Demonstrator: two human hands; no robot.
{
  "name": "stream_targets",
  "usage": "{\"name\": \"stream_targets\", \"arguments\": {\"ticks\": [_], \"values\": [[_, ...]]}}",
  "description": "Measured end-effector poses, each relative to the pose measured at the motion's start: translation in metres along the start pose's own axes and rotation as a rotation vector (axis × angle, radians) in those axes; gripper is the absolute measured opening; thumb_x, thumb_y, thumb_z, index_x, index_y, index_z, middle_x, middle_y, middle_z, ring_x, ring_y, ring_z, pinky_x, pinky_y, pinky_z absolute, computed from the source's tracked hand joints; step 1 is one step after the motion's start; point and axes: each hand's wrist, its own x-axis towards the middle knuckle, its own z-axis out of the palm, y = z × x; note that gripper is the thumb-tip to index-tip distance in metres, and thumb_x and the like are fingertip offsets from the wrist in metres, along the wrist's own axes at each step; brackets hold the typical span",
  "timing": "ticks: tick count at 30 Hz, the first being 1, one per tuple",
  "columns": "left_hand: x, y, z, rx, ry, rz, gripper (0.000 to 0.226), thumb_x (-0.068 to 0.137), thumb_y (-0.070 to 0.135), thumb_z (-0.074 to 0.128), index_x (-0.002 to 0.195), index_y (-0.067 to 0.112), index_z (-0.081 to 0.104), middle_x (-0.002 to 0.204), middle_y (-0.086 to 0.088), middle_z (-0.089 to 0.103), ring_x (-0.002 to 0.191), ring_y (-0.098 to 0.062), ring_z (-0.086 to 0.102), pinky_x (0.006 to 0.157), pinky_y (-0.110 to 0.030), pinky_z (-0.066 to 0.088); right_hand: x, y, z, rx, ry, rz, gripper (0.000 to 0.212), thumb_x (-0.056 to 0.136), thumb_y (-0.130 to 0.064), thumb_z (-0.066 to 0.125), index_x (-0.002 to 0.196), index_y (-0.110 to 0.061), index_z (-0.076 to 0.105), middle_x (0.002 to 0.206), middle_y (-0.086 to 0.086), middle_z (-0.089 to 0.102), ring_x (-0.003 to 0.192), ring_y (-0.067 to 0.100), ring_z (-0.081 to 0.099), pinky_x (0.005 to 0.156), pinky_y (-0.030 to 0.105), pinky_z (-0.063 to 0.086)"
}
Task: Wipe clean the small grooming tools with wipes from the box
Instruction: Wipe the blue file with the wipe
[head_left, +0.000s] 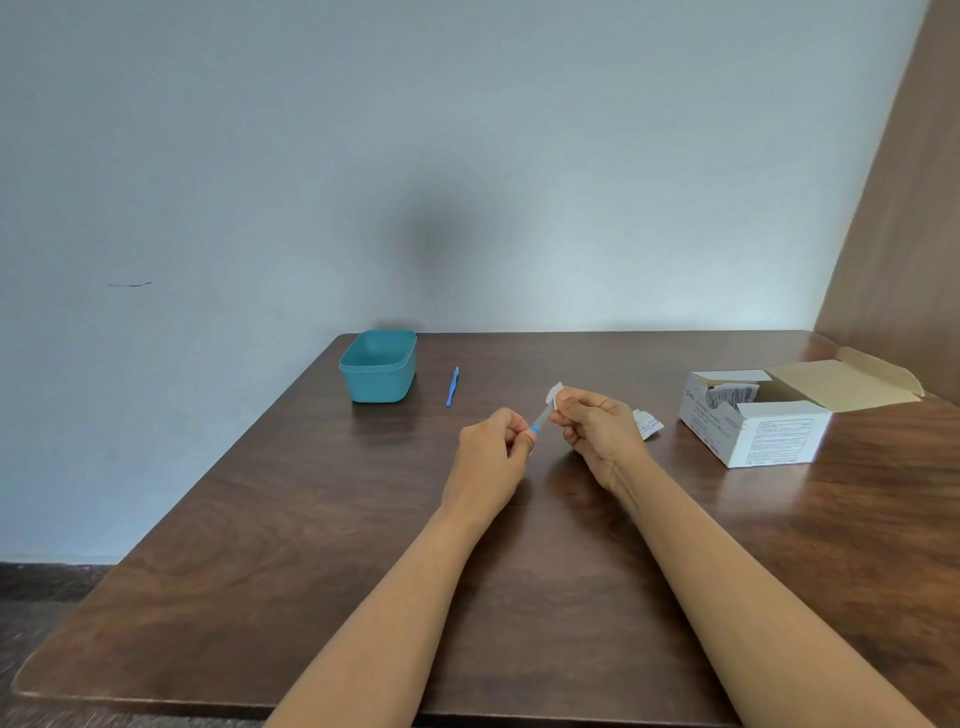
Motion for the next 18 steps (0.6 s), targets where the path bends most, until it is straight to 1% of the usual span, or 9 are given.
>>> {"name": "stream_targets", "arguments": {"ticks": [4, 7, 9, 11, 14, 16, 18], "values": [[-0.0002, -0.0002, -0.0005, -0.009, -0.006, -0.005, 0.012, 0.092, 0.024, 0.058, 0.087, 0.016, 0.063, 0.073, -0.002, 0.067, 0.071, -0.016, 0.061, 0.068, -0.033, 0.051, -0.0012, 0.0, -0.001, -0.013, -0.026, 0.003, 0.002, 0.081, -0.009, 0.072, 0.08, -0.011, 0.072, 0.065, -0.006, 0.07, 0.057, 0.002, 0.06, 0.053, 0.013, 0.042], [-0.0006, 0.0008, 0.0001, -0.009, -0.015, 0.003, 0.011, 0.093, 0.025, 0.058, 0.088, 0.016, 0.063, 0.074, -0.001, 0.067, 0.072, -0.015, 0.062, 0.068, -0.032, 0.051, -0.0002, 0.0029, -0.001, -0.067, 0.025, -0.031, 0.008, 0.079, -0.016, 0.075, 0.078, -0.01, 0.072, 0.06, -0.003, 0.064, 0.054, 0.004, 0.053, 0.055, 0.016, 0.04], [-0.0008, 0.0013, 0.0004, -0.011, -0.019, 0.005, 0.011, 0.093, 0.025, 0.058, 0.088, 0.016, 0.063, 0.074, -0.001, 0.068, 0.071, -0.014, 0.062, 0.068, -0.031, 0.051, -0.0003, 0.0042, -0.0001, -0.08, 0.044, -0.045, 0.011, 0.081, -0.019, 0.073, 0.077, -0.009, 0.072, 0.058, 0.0, 0.06, 0.053, 0.005, 0.051, 0.056, 0.018, 0.04], [-0.001, 0.0013, 0.0007, -0.025, -0.016, -0.003, 0.011, 0.092, 0.024, 0.058, 0.086, 0.016, 0.063, 0.073, 0.0, 0.068, 0.07, -0.015, 0.061, 0.068, -0.032, 0.051, 0.0002, 0.0042, 0.0003, -0.079, 0.037, -0.048, 0.011, 0.085, -0.017, 0.069, 0.078, -0.009, 0.071, 0.058, 0.0, 0.06, 0.054, 0.005, 0.052, 0.057, 0.018, 0.041], [-0.0017, 0.0016, 0.0007, -0.052, -0.011, -0.021, 0.012, 0.092, 0.023, 0.058, 0.084, 0.016, 0.064, 0.072, 0.0, 0.068, 0.07, -0.016, 0.062, 0.07, -0.035, 0.052, 0.0009, 0.0029, -0.0002, -0.045, 0.009, -0.036, 0.011, 0.089, -0.008, 0.063, 0.079, -0.01, 0.068, 0.061, -0.003, 0.066, 0.056, 0.005, 0.058, 0.055, 0.016, 0.042], [-0.0014, 0.0014, 0.0004, -0.064, -0.008, -0.031, 0.012, 0.092, 0.023, 0.058, 0.084, 0.016, 0.064, 0.072, 0.0, 0.069, 0.071, -0.016, 0.063, 0.071, -0.036, 0.054, 0.0001, 0.0021, -0.0005, -0.02, -0.015, -0.017, 0.01, 0.088, -0.005, 0.063, 0.08, -0.008, 0.068, 0.06, -0.005, 0.068, 0.057, 0.005, 0.061, 0.054, 0.015, 0.043], [-0.0013, 0.0008, 0.0005, -0.071, -0.009, -0.037, 0.011, 0.091, 0.022, 0.059, 0.084, 0.016, 0.064, 0.072, -0.001, 0.069, 0.07, -0.016, 0.064, 0.072, -0.036, 0.055, -0.0015, 0.0018, -0.001, -0.019, -0.045, 0.008, 0.003, 0.085, -0.007, 0.067, 0.084, -0.007, 0.07, 0.062, -0.005, 0.069, 0.058, 0.005, 0.062, 0.053, 0.014, 0.043]]}}
